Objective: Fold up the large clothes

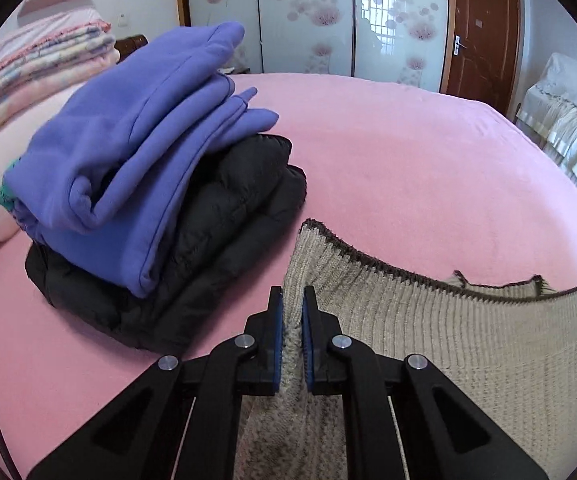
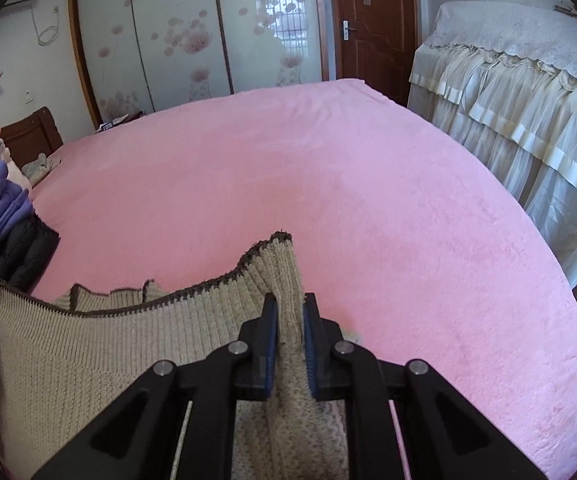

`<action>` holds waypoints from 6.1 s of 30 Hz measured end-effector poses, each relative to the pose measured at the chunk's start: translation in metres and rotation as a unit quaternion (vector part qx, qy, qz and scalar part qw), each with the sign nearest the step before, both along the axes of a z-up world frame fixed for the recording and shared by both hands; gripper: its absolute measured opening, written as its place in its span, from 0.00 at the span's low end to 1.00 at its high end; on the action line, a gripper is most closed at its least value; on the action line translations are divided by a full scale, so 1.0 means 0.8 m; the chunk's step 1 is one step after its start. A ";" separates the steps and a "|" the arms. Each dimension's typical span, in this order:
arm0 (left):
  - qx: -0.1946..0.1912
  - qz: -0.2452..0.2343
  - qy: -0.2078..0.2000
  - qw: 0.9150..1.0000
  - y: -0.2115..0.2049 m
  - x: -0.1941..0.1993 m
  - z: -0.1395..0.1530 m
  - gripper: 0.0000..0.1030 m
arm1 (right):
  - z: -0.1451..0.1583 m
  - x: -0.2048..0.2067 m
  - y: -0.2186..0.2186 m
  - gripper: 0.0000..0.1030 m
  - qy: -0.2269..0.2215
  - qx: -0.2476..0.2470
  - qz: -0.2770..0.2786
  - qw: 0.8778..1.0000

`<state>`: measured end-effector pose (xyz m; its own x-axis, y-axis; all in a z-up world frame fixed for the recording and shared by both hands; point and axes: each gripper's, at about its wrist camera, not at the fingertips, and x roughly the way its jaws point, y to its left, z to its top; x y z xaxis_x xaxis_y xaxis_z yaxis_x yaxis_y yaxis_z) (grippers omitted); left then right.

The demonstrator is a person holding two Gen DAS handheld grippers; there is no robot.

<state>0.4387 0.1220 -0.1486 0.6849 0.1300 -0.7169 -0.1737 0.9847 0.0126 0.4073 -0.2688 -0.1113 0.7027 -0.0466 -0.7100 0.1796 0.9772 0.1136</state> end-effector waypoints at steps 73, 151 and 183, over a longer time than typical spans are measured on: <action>-0.225 0.018 0.029 0.974 -0.011 -0.332 0.038 0.83 | 0.077 -0.266 0.203 0.28 -0.038 0.072 0.121 0.989; -0.104 -0.203 -0.147 0.962 -0.258 -0.260 0.089 0.13 | -0.081 -0.201 0.160 0.06 0.062 0.191 0.158 0.967; -0.206 -0.319 -0.009 0.925 -0.306 -0.334 0.053 0.53 | -0.027 -0.324 -0.046 0.40 0.028 0.170 0.001 0.985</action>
